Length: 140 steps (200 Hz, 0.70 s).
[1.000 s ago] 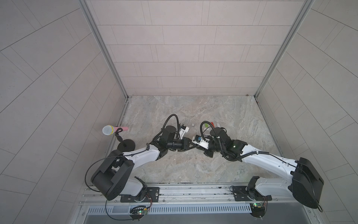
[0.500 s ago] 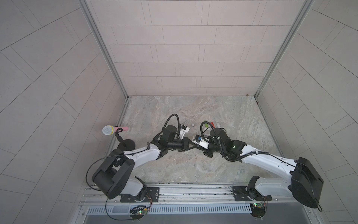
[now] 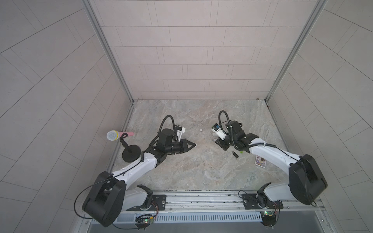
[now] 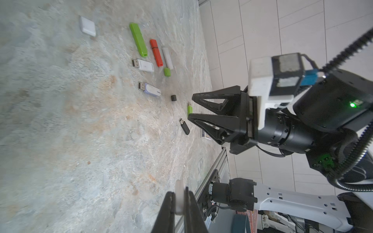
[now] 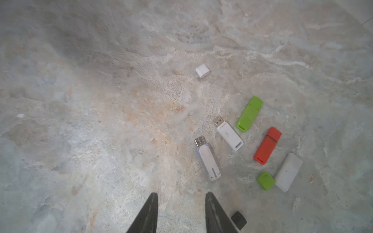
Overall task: Close the usb drive cover
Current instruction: Move the USB drive to the center of the board.
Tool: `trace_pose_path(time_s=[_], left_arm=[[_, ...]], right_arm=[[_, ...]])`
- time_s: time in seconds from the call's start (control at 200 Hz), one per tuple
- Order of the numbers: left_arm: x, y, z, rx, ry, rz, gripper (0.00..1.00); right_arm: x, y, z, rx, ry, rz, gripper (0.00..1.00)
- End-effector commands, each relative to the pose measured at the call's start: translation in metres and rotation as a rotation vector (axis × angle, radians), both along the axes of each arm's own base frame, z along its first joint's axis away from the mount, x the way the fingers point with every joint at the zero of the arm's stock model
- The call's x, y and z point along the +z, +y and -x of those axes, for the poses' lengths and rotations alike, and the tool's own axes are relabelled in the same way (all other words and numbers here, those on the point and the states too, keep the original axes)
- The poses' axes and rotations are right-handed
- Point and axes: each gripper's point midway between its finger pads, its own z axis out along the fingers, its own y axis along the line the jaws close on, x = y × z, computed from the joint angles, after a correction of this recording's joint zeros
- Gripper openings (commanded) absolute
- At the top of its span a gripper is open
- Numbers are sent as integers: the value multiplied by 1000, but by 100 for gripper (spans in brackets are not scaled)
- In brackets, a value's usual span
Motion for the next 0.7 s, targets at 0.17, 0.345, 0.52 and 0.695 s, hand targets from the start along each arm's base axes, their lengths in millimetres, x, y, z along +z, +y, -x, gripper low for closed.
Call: trace_pose_path(time_s=[0.17,0.345,0.52,0.695], left_arm=[[-4,10,5,-1,-5,-29,6],[-4,12,6,1,-11,-33,6],[-6,12,8,-13,-8,-43,5],[-6,13,8,-14,-5,-48,5]], right_arm=[[-40,-30,-15,46,169,357,41],[-52,-26,-20,116,252,415,42],[-62,-20,-27,142,299,433,43],[-70,-18,-36,151,317,457,45]])
